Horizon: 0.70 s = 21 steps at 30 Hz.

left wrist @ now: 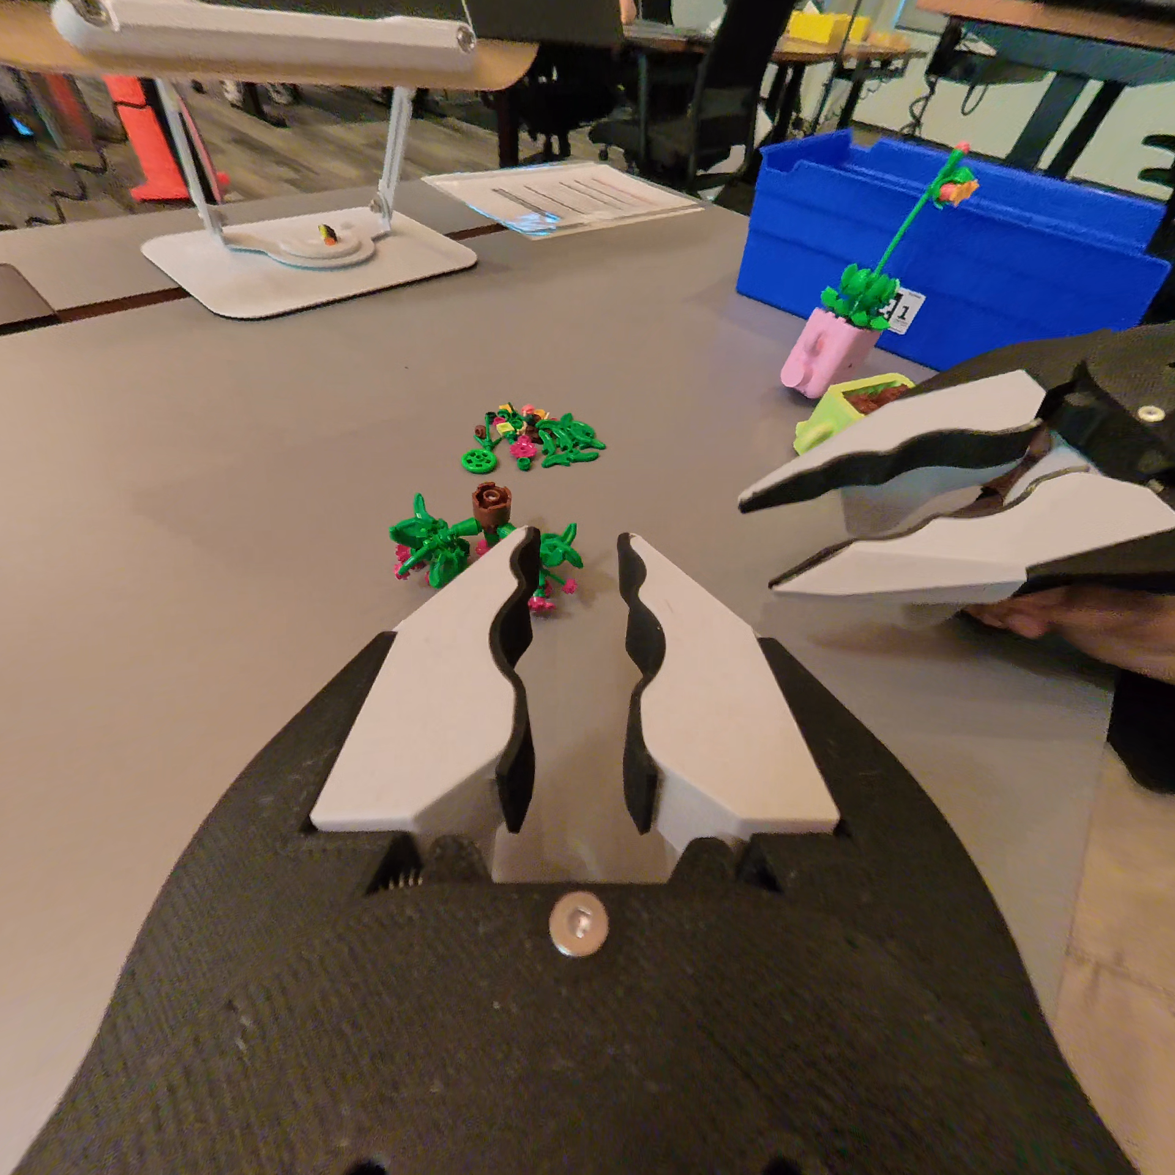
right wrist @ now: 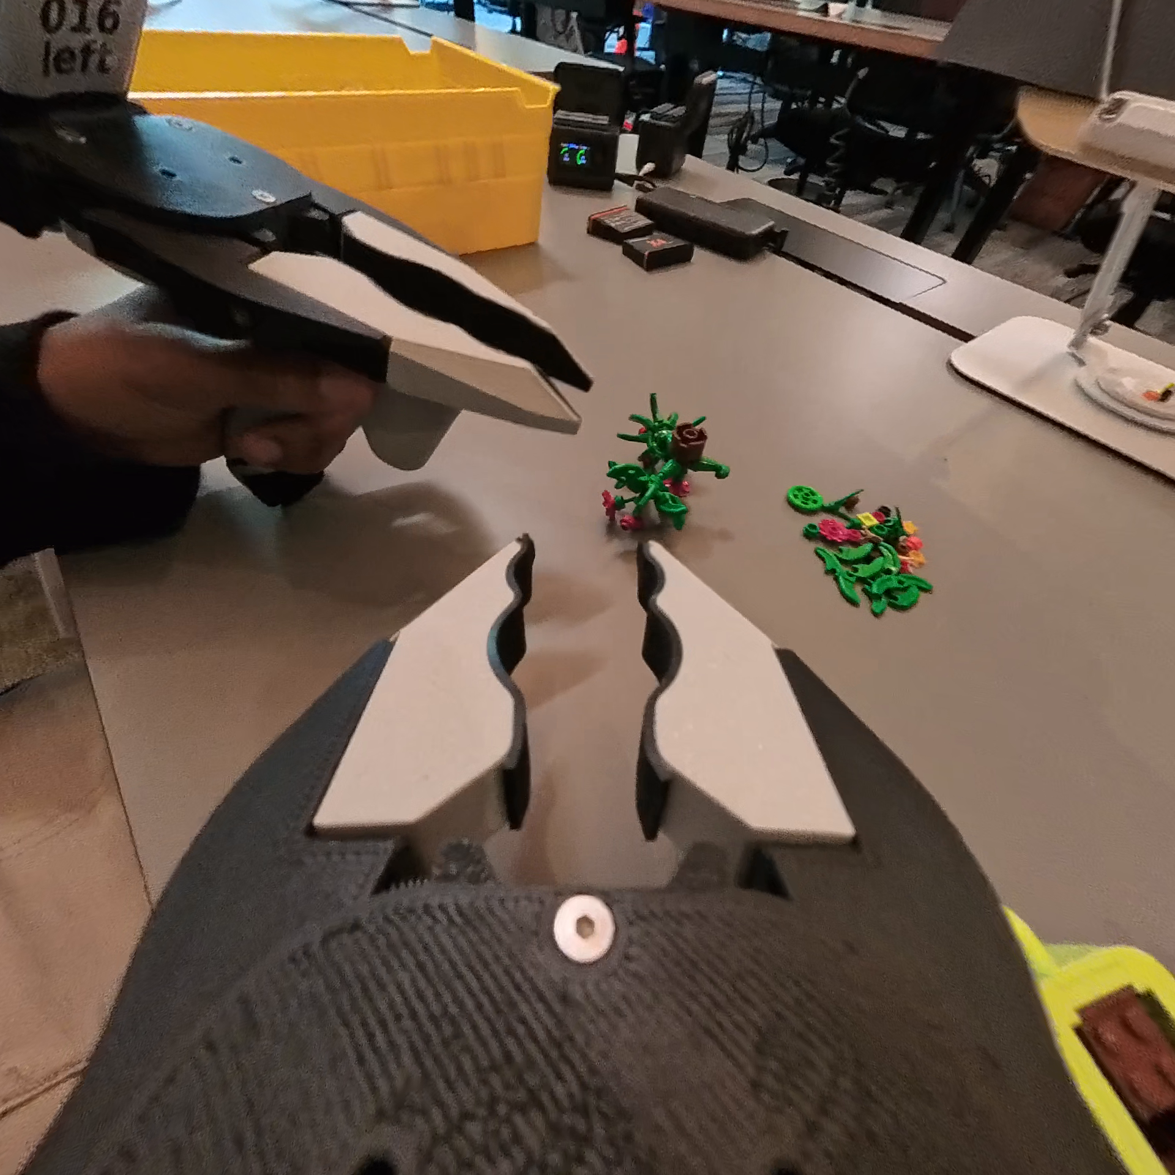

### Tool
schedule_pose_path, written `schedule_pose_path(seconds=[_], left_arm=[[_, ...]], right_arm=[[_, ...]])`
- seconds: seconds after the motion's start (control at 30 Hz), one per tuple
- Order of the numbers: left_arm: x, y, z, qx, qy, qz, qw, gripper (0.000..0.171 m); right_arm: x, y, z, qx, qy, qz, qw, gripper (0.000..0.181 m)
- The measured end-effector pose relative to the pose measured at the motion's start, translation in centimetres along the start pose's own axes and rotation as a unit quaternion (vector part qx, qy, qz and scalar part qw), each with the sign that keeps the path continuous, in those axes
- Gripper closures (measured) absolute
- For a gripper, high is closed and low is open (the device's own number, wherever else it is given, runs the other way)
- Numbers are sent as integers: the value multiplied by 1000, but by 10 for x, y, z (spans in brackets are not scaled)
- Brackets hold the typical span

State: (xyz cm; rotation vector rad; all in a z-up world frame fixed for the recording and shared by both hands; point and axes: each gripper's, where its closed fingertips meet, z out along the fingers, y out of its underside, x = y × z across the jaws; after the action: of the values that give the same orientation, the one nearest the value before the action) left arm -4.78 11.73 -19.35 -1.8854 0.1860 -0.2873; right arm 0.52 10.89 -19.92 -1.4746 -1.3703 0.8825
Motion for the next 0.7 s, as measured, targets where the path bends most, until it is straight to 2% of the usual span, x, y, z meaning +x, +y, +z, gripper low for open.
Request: schedule_pose_path(seconds=[0.27,0.47,0.7], left_arm=[[-12,3,3,-10,-19,-37,999,144],[-28,5,16,-33,-57,-49,997,141],[-45,15,47,-106,-84,-22,991,138]], right_arm=[[-2,-1,11,-4,3,-61,998,152],[-1,-14,0,47,-10,-35,998,158],[4,-24,-11,93,-39,14,995,158]])
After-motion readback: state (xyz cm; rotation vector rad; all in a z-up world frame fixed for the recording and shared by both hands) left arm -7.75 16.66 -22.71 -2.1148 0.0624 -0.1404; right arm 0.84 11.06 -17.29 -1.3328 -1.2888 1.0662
